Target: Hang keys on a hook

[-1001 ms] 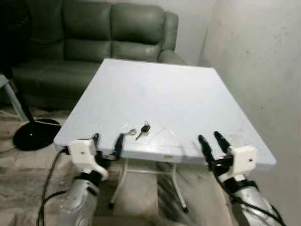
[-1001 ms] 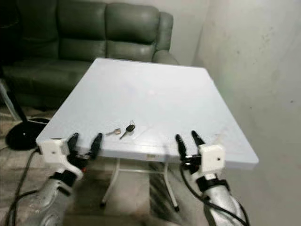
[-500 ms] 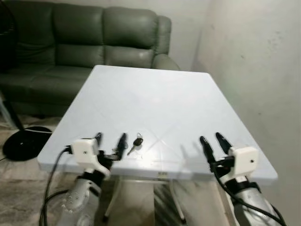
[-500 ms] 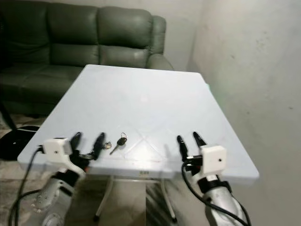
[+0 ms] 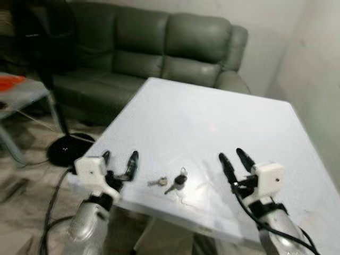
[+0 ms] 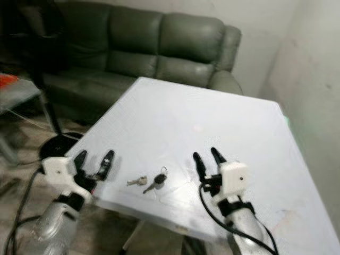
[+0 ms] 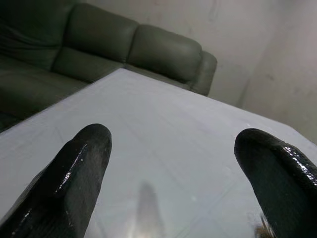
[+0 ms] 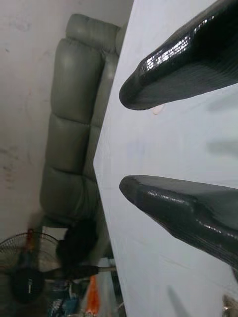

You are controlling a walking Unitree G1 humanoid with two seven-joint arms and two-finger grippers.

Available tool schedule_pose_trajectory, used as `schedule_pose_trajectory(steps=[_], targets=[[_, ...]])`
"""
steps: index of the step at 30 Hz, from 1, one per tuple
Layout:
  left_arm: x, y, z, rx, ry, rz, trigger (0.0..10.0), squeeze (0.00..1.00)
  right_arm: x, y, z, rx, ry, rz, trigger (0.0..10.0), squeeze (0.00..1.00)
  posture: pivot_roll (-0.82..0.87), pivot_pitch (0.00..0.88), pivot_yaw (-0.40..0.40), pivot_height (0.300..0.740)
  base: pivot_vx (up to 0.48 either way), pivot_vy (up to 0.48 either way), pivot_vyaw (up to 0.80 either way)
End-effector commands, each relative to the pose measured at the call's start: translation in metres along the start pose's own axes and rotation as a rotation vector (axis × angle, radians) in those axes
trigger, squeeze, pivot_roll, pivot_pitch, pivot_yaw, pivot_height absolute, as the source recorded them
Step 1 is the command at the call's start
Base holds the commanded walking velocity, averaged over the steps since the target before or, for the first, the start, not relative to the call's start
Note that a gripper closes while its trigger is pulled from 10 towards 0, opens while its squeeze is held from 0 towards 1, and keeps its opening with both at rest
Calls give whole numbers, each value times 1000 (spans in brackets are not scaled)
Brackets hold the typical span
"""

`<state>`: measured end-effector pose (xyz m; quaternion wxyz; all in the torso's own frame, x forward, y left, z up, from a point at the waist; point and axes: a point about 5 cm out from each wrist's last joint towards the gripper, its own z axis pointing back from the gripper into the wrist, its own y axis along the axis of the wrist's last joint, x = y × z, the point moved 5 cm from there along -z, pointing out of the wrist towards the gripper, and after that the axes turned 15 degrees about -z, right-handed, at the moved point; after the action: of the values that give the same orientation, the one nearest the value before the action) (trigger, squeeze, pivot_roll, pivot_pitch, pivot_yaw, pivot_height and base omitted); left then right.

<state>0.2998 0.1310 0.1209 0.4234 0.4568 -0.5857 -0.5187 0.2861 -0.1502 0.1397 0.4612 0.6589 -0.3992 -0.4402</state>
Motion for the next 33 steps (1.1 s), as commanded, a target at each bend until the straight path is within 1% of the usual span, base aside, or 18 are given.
schedule_pose_trajectory(steps=[1,5,11,13,15,18,20,22,24,25,28,33], targets=[[-4,-1,0,-15,16,-7,10000,0,-2,2,-2,9,8,-8,10000,0,26,0,-72,740,0,0,0],[-3,-2,-1,-15,13,-11,10000,0,-1,3,-2,9,5,-3,10000,0,26,0,-73,740,0,0,0],[9,-8,0,-39,-58,-47,10000,0,-5,-2,-4,-27,57,10,10000,0,25,0,-71,740,0,0,0],[15,-12,3,-50,-95,-63,10000,0,-4,-3,-6,-41,71,27,10000,0,25,0,-71,740,0,0,0],[18,-14,6,-53,-107,-58,10000,0,-4,-3,-9,-52,91,30,10000,0,23,0,-70,740,0,0,0],[28,-19,16,-78,-143,-67,10000,0,0,-5,-14,-83,121,72,10000,0,30,3,-73,740,0,0,0],[31,-21,19,-82,-151,-65,10000,0,1,-5,-16,-94,132,84,10000,0,35,7,-76,740,0,0,0],[34,-21,22,-83,-162,-68,10000,0,-1,-8,-19,-120,163,103,10000,0,40,10,-79,740,0,0,0],[35,-21,23,-83,-166,-66,10000,0,-2,-10,-20,-135,164,100,10000,0,40,10,-79,740,0,0,0],[37,-20,24,-81,-175,-66,10000,0,-5,-14,-24,-160,178,102,10000,0,47,15,-84,740,0,0,0],[40,-18,26,-74,-185,-66,10000,0,-11,-19,-28,-186,212,123,10000,0,55,19,-91,740,0,0,0],[45,-15,28,-68,-201,-68,10000,0,-24,-31,-36,-255,276,108,10000,0,59,25,-94,740,0,0,0]])
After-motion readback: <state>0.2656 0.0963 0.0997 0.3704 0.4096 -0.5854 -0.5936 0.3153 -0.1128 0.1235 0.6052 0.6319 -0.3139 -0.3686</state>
